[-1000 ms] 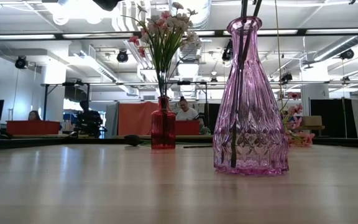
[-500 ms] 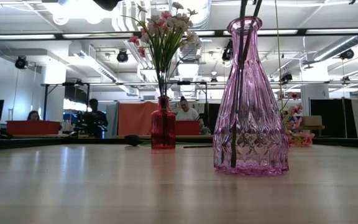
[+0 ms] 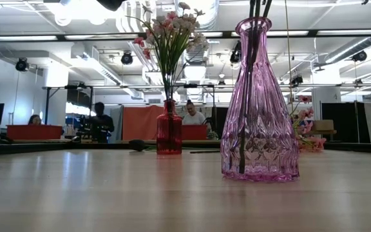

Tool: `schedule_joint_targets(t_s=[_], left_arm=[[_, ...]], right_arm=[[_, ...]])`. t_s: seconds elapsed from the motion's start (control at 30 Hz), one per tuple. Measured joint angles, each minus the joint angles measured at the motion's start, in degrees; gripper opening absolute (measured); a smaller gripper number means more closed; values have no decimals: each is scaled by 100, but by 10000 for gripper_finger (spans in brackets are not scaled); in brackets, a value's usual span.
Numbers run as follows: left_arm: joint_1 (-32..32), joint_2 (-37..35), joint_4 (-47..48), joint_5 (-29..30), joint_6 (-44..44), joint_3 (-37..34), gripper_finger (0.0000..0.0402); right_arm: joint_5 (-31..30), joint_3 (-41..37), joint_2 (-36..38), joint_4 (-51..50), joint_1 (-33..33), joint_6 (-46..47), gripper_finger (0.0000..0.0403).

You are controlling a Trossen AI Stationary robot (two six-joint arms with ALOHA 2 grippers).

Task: Sort flowers into vase by color
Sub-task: Put the purple flower into the purple vase, then put the pink flowers into the red vase

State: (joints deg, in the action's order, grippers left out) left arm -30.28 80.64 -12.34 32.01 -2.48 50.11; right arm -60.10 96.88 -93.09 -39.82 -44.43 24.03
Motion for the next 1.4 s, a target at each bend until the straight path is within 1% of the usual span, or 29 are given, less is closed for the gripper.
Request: schedule_joint_targets(t_s=[0.33,0.53,0.67,0.77,0.83,0.9,0.97,1.07,1.13,1.17,1.2,1.3,1.33,1.4], left_arm=[[0,0,-1,0,2,0,251],[0,0,0,0,3,0,251],[0,0,0,0,3,0,251],[0,0,2,0,51,0,251],[0,-6,9,0,99,0,251],[-22,-59,166,-2,142,52,251],[-45,-124,366,-1,153,203,251],[-72,-250,995,-2,154,460,251],[-74,-316,1382,-5,217,567,251],[-70,-351,1514,-4,280,604,251],[-70,-385,1576,-3,355,620,251],[-9,-433,1600,-4,651,623,251],[33,-433,1554,-2,725,623,251],[231,-389,1368,62,798,623,251]], right_arm=[[8,11,-8,-17,8,89,173],[7,320,3,-23,-16,-67,221],[11,648,21,-36,-16,-260,240],[7,1035,46,-64,-16,-533,248],[11,1365,79,-355,20,-587,250],[18,1785,123,-1010,151,-351,250],[17,2199,214,-1925,406,274,247],[32,2795,365,-3642,1017,1520,244],[248,3061,424,-4800,1580,2402,245],[439,3117,472,-5093,1896,2699,245],[694,3081,523,-4993,2227,2703,245],[1869,2822,721,-4413,3057,1930,244],[2085,2787,757,-4313,3286,1725,244],[2149,2732,792,-4403,3605,1513,245]])
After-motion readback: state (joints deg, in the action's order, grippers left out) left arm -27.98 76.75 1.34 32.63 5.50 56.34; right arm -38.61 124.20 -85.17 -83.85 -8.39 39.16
